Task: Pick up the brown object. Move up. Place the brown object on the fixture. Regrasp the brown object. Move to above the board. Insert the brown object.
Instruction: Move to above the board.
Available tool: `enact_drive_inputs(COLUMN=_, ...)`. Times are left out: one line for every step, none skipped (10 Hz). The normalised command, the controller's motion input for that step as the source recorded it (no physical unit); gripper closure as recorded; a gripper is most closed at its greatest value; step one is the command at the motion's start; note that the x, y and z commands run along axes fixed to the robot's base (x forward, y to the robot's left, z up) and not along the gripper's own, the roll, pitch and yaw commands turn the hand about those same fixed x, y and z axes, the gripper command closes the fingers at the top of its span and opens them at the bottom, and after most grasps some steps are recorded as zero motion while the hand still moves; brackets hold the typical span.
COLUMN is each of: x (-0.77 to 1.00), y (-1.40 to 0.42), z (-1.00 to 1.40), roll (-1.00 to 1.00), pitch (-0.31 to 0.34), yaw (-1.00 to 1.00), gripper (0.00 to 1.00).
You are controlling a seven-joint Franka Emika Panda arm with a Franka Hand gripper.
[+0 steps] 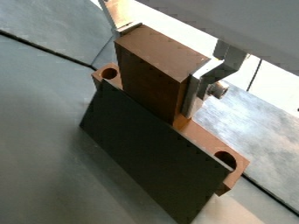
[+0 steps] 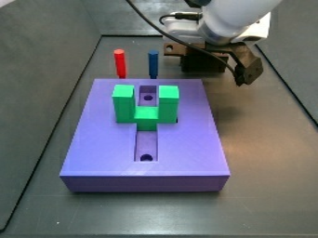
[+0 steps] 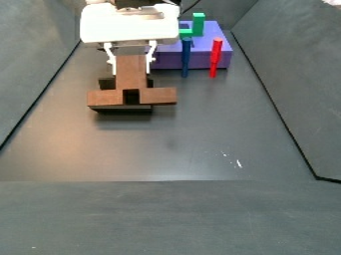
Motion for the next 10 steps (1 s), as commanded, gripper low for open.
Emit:
enact_drive_inputs(x=0.00, y=0.00, z=1.40, roll=0.00, pitch=0.000, yaw=0.00, gripper=1.00)
enact_drive_inputs(x=0.00, y=-0.01, z=1.40, roll=-0.09, pitch=0.011, yaw=-0.06, gripper=1.00)
enact_drive_inputs(x=-0.02, y=0.00, z=1.40, roll=-0.15, pitch=0.001, yaw=-0.04, gripper=1.00)
enact_drive_inputs(x=-0.02, y=0.00, z=1.40, roll=-0.09, pitch=0.032, yaw=-0.03, gripper=1.00)
enact_drive_inputs(x=0.00, y=-0.01, z=1.40, roll=-0.04, pitch=0.062, yaw=-0.03, gripper=1.00)
enact_drive_inputs(x=0.00, y=-0.01, z=1.40, roll=-0.01, pitch=0.071, yaw=-0.02, gripper=1.00)
enact_drive_inputs(x=0.01, y=-0.02, z=1.40, roll=-0.02, pitch=0.078, yaw=0.00, gripper=1.00)
enact_drive_inputs(x=0.02, y=-0.01, z=0.71, roll=-0.02, pitch=0.092, yaw=0.01, gripper=1.00)
enact_drive_inputs(x=0.04, y=-0.02, z=0.31, roll=0.00, pitch=0.097, yaw=0.03, gripper=1.00)
enact_drive_inputs(x=-0.79, y=-1.40, z=0.27, roll=-1.00, pitch=0.049, yaw=0.01, gripper=1.00)
